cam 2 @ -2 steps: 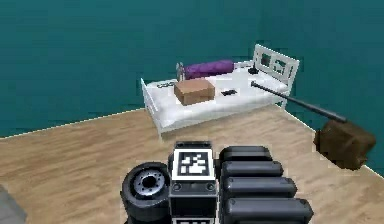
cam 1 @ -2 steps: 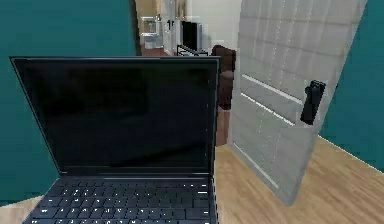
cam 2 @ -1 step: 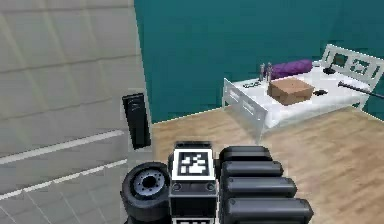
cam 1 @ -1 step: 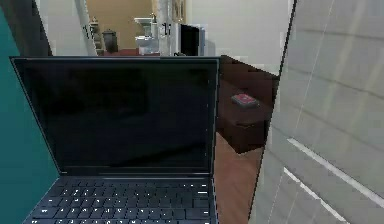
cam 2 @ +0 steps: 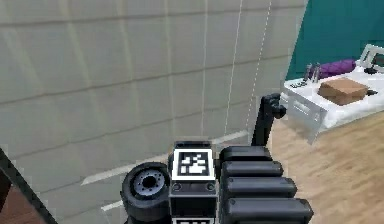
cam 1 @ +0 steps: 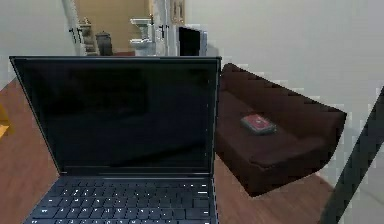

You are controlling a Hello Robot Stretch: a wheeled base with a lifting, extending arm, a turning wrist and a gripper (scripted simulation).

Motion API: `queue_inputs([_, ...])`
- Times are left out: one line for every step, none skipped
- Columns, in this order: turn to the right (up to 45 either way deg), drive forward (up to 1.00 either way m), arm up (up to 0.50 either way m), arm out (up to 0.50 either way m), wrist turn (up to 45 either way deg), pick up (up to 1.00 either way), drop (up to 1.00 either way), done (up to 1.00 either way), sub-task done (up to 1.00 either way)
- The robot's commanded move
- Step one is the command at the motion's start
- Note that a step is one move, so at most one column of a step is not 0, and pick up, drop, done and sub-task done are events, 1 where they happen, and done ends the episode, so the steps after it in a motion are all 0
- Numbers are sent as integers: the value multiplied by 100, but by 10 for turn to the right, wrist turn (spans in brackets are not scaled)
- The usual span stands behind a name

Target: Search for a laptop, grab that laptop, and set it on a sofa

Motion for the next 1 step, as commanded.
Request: queue_inputs([-30,0,0,0,0,0,0,0,0])
